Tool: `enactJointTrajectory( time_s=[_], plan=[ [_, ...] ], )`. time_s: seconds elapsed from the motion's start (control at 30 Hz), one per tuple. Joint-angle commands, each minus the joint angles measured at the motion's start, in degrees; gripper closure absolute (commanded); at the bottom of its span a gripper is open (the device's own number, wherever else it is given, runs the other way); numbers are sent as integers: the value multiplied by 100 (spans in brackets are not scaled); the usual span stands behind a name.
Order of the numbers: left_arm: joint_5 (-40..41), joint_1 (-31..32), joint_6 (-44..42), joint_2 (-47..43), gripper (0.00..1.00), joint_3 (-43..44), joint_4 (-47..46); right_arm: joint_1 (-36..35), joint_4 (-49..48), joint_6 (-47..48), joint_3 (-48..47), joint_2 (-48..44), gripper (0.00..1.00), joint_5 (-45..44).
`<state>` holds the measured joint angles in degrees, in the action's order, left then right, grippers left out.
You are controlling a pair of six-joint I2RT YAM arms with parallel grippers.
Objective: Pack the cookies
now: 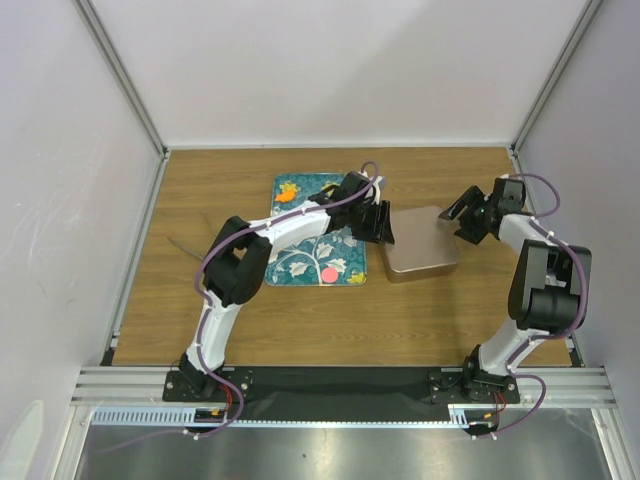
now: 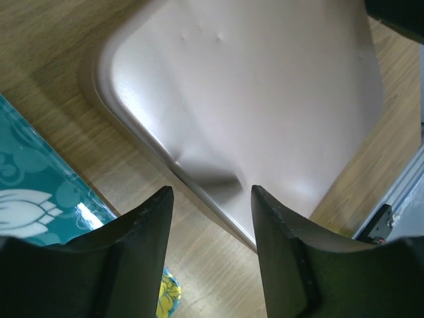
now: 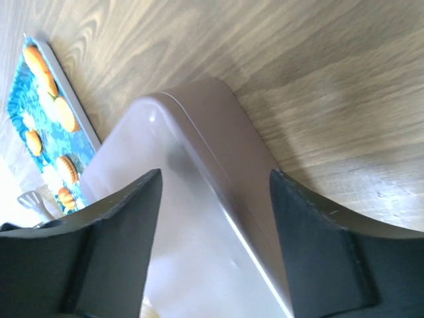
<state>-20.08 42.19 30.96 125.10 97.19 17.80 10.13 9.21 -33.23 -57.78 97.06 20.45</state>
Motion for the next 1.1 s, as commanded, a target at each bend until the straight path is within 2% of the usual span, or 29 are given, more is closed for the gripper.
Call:
enactJointTrajectory(
  time_s=[0.0,0.3,0.43,0.5,0.53,0.57,0.67,0.83,0.93,1.07],
  plan=[
    [311,-44,-143,-688,43,309,83,24,519,212,-488,-363,27,-322],
    [882,-177,-503,-1558,39,424,425,-72,1003,256,-857,-1214,19,-559],
    [926,-177,-521,-2243,38,47,356,-581,1187,344,-858,-2126,12,-936],
    [927,-177,-503,-2796,37,-340,233,-994,1214,423,-805,-2470,7,-1253],
    [944,-177,-521,-3015,36,-463,224,-1187,1258,475,-753,-2794,1,-1367],
    [944,-177,-530,-3226,31,-751,215,-1476,1267,502,-709,-2989,1,-1559],
    [988,-168,-512,-4175,29,-1569,4,-1890,1180,476,-489,-3613,0,-1710],
    [1295,-177,-678,-5878,27,-2695,65,-3033,1153,528,-339,-4203,0,-2386],
    [1672,-177,-968,-6696,23,-3275,293,-3367,1284,537,-296,-4353,0,-2879],
    [1972,-194,-1285,-7322,23,-3705,741,-3369,1425,520,-208,-4467,0,-3011]
  ],
)
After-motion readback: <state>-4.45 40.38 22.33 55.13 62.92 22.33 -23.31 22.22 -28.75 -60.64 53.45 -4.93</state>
